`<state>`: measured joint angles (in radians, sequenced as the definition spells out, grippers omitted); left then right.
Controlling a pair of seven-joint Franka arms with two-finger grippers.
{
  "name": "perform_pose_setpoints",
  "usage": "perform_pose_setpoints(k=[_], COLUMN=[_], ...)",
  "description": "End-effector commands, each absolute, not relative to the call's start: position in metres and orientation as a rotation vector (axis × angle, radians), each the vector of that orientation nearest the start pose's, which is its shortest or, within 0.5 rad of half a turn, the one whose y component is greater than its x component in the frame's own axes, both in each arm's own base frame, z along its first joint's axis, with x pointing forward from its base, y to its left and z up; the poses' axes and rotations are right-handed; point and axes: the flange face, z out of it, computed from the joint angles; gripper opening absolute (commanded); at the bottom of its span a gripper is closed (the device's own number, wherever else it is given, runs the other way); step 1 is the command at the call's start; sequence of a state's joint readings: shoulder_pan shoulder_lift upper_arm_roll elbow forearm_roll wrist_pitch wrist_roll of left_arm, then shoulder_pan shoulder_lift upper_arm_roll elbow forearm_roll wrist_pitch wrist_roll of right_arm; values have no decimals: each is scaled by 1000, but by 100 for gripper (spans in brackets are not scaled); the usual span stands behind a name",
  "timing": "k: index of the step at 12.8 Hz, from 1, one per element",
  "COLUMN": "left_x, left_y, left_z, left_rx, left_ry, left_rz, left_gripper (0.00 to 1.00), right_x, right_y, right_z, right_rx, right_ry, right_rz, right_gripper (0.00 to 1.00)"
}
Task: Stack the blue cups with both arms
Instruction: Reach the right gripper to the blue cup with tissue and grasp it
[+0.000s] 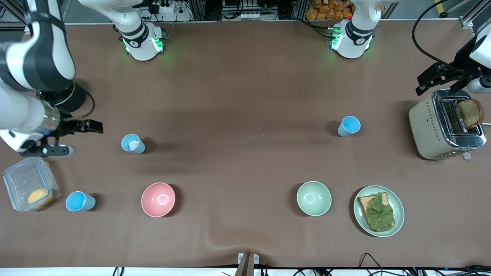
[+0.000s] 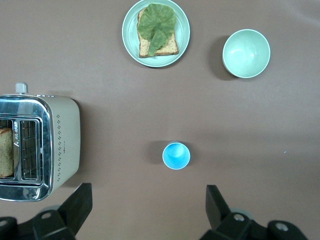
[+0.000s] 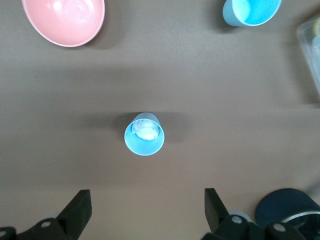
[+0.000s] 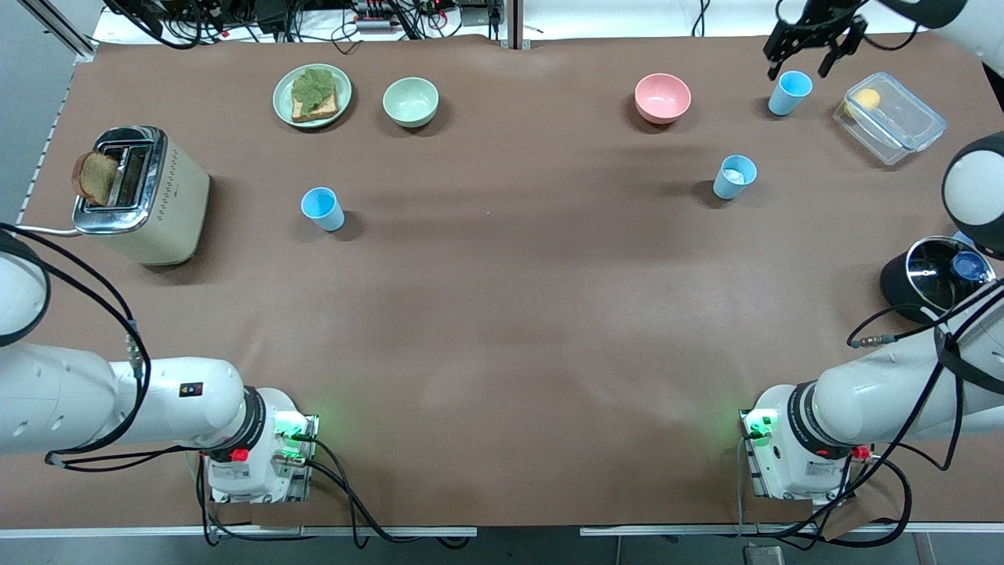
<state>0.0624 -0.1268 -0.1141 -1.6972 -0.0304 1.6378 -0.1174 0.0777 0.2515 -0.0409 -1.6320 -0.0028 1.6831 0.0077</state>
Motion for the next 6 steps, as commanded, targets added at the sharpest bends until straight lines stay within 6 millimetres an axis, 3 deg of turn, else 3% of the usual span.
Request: perform_pose_setpoints(k=[1, 2, 6], left_x=[520, 520, 520], left_y=[-33, -33, -29], left_z=[642, 642, 643], left_rx=[-3156, -3157, -3157], left_ry=[-123, -123, -132], left_rz=[-91, -91, -93], left_gripper=[100, 100, 100], right_x=[603, 597, 577], right_y=[17, 9, 2], right_z=[405, 375, 305], right_rx=[-3128, -3125, -3127], right_ry=[-131, -168, -238], right_rz=[318, 299, 225], right_gripper=[100, 100, 100])
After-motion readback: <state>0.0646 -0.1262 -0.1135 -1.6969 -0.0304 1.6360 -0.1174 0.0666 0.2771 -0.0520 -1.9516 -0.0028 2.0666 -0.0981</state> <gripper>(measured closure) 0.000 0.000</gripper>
